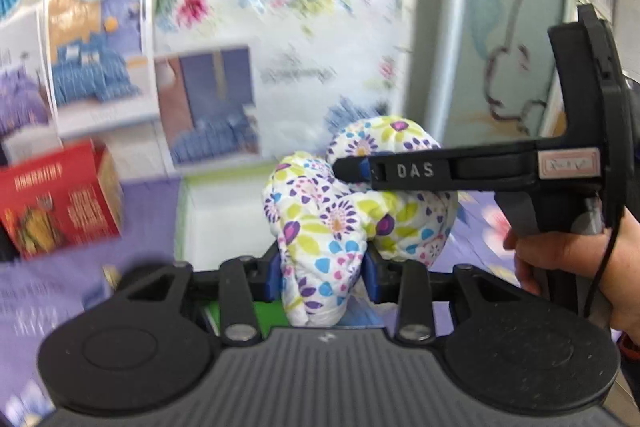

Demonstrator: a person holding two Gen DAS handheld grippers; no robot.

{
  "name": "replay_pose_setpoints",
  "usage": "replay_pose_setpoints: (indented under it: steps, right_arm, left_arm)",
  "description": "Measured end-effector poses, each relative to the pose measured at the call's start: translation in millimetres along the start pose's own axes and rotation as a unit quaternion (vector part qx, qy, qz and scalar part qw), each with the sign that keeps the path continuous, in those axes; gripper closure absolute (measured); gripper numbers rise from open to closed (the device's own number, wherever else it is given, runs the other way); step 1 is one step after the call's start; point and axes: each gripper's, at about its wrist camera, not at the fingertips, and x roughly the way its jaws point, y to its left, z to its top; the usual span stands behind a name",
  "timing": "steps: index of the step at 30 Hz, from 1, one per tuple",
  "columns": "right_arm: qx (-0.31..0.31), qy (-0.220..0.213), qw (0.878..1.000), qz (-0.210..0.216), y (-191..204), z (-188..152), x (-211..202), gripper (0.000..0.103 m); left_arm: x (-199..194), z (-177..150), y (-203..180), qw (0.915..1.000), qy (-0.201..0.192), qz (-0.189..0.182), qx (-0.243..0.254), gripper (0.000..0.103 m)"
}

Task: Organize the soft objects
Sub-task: 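Carry the mitt with both grippers into the green box and release, then return both tools to the pile of soft items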

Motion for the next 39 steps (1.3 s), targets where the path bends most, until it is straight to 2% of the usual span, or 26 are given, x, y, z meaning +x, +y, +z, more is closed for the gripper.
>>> replay_pose_setpoints:
  steps: [4, 6, 7, 8, 9, 10, 12, 17, 24, 31, 39]
  right_arm:
    - [-0.003, 0.01, 1.0, 0.004, -12.2, 37.3, 49.1, 0.083]
    - [-0.005, 0.018, 1.0, 0.003, -18.9, 46.5, 72.7, 0.082]
    - [-0.002, 0.026, 1.0, 0.003, -22.9, 48.7, 85.3, 0.078]
    - [0.007, 0.04, 0.999, 0.0, -29.1, 49.4, 98.9, 0.076]
    - [0.021, 0.055, 0.998, -0.005, -36.0, 48.6, 111.1, 0.075]
    - [0.035, 0.066, 0.997, -0.01, -43.0, 46.5, 121.7, 0.074]
    - [0.054, 0.083, 0.995, -0.024, -56.2, 41.0, 137.7, 0.073]
    - [0.057, 0.084, 0.994, -0.041, -70.0, 34.1, 150.1, 0.072]
    - [0.028, 0.084, 0.994, -0.061, -69.4, 30.2, 141.3, 0.069]
    - [0.005, 0.063, 0.995, -0.073, -53.2, 20.8, 101.4, 0.067]
    - [-0.015, 0.03, 0.997, -0.076, -15.3, 11.6, 38.3, 0.063]
  left_arm:
    - [47.2, 39.5, 21.5, 0.9992, 0.001, 0.039, 0.002, 0.066]
    - [75.1, 49.9, 32.8, 0.9982, 0.01, 0.06, 0.003, 0.061]
    - [87.9, 52.2, 38.5, 0.9971, 0.017, 0.073, 0.005, 0.053]
    - [101.1, 53.0, 44.6, 0.9963, 0.026, 0.082, 0.005, 0.034]
    - [113.4, 51.3, 51.2, 0.9946, 0.035, 0.098, 0.004, 0.021]
    - [124.1, 49.4, 56.4, 0.9922, 0.041, 0.118, 0.005, 0.002]
    - [135.7, 44.2, 67.1, 0.9888, 0.043, 0.143, 0.003, 0.002]
    - [145.0, 40.6, 76.6, 0.9882, 0.046, 0.146, -0.012, 0.002]
    - [143.4, 41.4, 69.4, 0.9877, 0.041, 0.15, -0.015, 0.002]
    - [102.0, 38.1, 60.5, 0.9895, 0.019, 0.141, -0.023, 0.002]
    - [27.3, 17.8, 48.7, 0.9886, -0.011, 0.146, -0.036, 0.001]
